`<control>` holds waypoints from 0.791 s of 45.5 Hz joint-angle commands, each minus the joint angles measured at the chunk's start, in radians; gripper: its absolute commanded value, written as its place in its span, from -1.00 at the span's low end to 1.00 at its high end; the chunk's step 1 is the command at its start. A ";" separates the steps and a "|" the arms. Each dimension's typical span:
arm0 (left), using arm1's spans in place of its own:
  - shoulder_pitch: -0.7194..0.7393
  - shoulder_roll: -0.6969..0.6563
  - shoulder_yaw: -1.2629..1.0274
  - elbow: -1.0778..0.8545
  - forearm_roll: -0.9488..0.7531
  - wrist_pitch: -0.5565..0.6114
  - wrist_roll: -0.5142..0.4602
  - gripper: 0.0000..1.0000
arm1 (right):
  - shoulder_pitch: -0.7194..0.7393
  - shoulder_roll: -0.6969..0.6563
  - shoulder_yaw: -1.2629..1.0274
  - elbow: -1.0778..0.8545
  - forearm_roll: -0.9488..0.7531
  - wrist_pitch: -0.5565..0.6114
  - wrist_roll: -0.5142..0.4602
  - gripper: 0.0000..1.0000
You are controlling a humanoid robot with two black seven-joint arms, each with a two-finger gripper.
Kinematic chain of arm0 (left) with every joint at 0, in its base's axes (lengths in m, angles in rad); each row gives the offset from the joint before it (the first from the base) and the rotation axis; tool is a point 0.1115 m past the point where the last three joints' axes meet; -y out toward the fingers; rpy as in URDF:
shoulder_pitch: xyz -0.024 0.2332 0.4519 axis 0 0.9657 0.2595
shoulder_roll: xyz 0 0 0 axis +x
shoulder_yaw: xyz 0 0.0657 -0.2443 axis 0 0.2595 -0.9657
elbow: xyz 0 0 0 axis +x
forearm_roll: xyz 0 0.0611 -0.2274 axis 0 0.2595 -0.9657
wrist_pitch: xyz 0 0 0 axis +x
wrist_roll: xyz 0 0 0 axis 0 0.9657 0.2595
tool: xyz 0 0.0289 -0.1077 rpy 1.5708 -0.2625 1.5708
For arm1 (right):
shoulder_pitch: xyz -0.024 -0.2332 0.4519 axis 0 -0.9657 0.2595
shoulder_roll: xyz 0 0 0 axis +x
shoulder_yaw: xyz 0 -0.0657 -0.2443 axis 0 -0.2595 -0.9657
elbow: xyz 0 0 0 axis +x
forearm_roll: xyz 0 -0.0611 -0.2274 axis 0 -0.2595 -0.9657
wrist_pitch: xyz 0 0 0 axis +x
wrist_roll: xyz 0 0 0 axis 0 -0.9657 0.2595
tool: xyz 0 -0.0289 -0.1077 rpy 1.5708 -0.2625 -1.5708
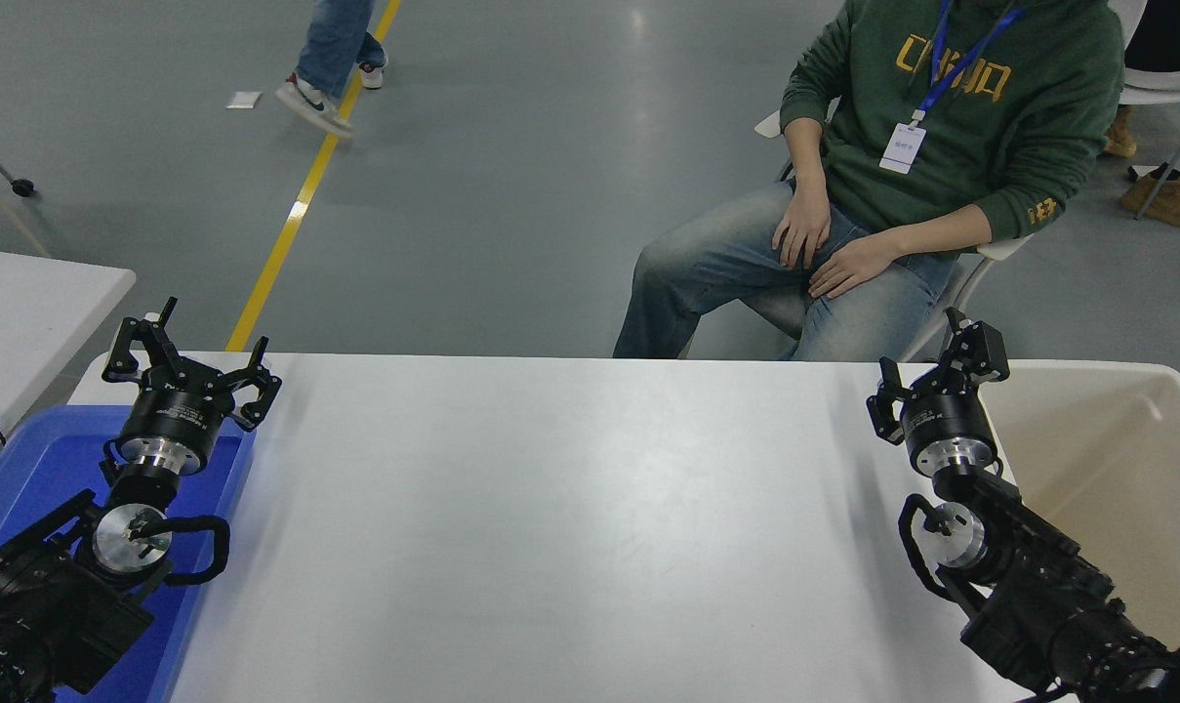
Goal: Clean the table surface
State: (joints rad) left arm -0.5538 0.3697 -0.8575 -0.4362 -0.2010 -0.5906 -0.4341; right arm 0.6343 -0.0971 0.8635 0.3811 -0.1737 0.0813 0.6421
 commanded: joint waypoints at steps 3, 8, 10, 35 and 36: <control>0.000 0.000 0.000 -0.001 0.000 0.000 0.000 1.00 | 0.002 0.002 -0.001 -0.001 0.022 0.002 -0.005 1.00; 0.000 0.000 0.000 0.001 0.000 0.000 0.000 1.00 | 0.002 0.002 -0.001 0.001 0.022 0.002 -0.005 1.00; 0.000 0.000 0.000 0.001 0.000 0.000 0.000 1.00 | 0.002 0.002 -0.001 0.001 0.022 0.002 -0.002 1.00; 0.000 0.000 0.000 0.001 0.000 0.000 0.000 1.00 | 0.005 -0.001 -0.001 0.002 0.022 0.002 0.001 1.00; 0.000 0.000 0.000 0.001 0.000 0.000 0.000 1.00 | 0.004 -0.001 -0.001 0.002 0.022 0.002 0.001 1.00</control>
State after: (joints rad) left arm -0.5538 0.3697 -0.8575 -0.4361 -0.2010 -0.5906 -0.4341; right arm 0.6393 -0.0977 0.8621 0.3827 -0.1524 0.0828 0.6423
